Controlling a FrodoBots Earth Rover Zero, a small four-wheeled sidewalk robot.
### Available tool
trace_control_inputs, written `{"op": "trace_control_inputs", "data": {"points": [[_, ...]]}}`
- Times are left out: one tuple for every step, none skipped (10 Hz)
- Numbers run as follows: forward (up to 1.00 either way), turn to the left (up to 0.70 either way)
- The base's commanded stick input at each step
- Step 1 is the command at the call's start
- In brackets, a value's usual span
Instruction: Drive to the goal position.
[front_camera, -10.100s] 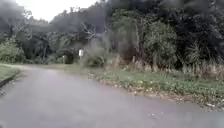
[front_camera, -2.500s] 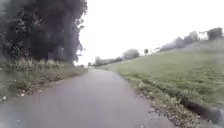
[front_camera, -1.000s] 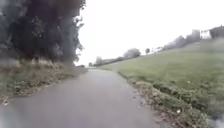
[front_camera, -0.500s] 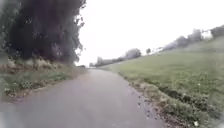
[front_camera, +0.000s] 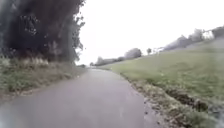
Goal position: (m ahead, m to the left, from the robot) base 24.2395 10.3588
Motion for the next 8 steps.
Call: {"op": "trace_control_inputs", "data": {"points": [[0.7, 0.0], [0.7, 0.0], [0.7, 0.0], [0.7, 0.0], [0.7, 0.0], [0.7, 0.0], [0.7, 0.0], [0.7, 0.0]]}}
